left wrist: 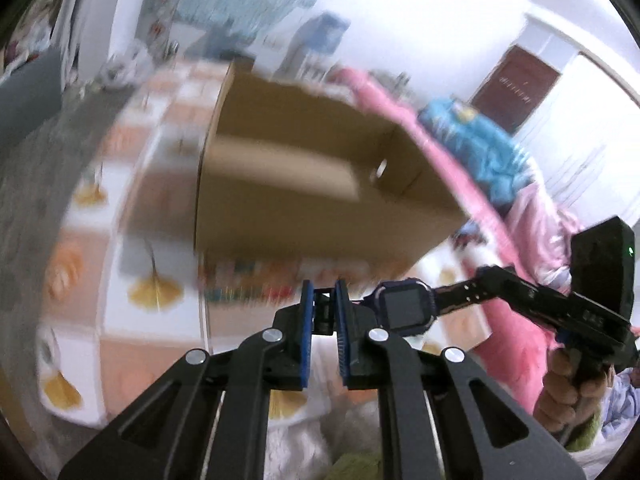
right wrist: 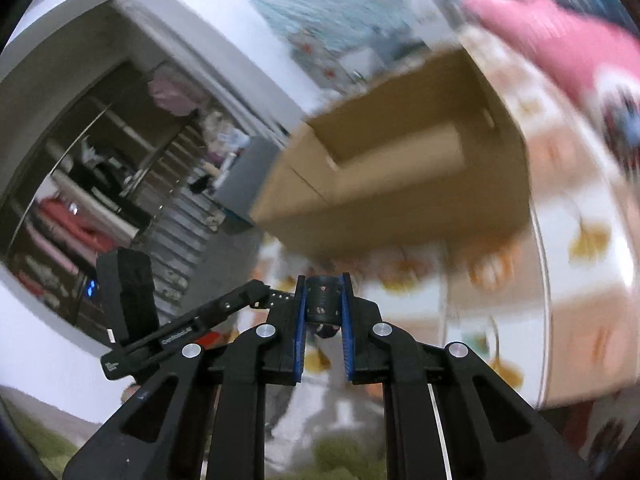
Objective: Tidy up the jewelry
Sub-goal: 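Carry the smartwatch into the cardboard box and open the left gripper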
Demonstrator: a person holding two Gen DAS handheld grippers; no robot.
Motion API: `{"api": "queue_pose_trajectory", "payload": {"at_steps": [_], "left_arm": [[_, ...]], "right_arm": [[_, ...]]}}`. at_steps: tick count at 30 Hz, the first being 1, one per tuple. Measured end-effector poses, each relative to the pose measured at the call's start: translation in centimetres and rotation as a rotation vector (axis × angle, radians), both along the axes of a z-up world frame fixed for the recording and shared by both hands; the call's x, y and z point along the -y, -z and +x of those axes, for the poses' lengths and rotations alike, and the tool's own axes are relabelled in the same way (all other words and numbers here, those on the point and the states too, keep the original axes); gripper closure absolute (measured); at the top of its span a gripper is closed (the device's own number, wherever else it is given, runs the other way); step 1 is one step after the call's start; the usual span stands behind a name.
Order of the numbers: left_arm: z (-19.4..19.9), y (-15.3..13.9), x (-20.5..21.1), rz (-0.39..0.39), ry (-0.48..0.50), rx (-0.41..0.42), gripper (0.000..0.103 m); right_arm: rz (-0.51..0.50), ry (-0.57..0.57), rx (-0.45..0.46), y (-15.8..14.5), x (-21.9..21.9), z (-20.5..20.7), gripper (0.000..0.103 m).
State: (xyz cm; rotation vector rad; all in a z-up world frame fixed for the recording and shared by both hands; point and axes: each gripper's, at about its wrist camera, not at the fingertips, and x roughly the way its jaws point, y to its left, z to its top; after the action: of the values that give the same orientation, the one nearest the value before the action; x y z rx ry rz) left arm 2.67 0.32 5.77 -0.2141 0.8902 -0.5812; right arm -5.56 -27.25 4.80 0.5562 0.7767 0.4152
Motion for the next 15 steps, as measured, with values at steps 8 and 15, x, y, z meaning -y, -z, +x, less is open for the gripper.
{"api": "queue_pose_trajectory", "payload": {"at_steps": [8,15], "left_arm": [[10.5,-5.1,3.0,0.084,-0.002,0.065,0.093],[22.0,-1.1,8.1,0.332,-0.01,-0.066,0.093]], "right_arm": [[-0.019,-0.074,0.084,-5.9,0.1,11.7,0.09],[-0.03,-0.066,-0.159,-1.7,-0.1,24.3,0.09]]}}
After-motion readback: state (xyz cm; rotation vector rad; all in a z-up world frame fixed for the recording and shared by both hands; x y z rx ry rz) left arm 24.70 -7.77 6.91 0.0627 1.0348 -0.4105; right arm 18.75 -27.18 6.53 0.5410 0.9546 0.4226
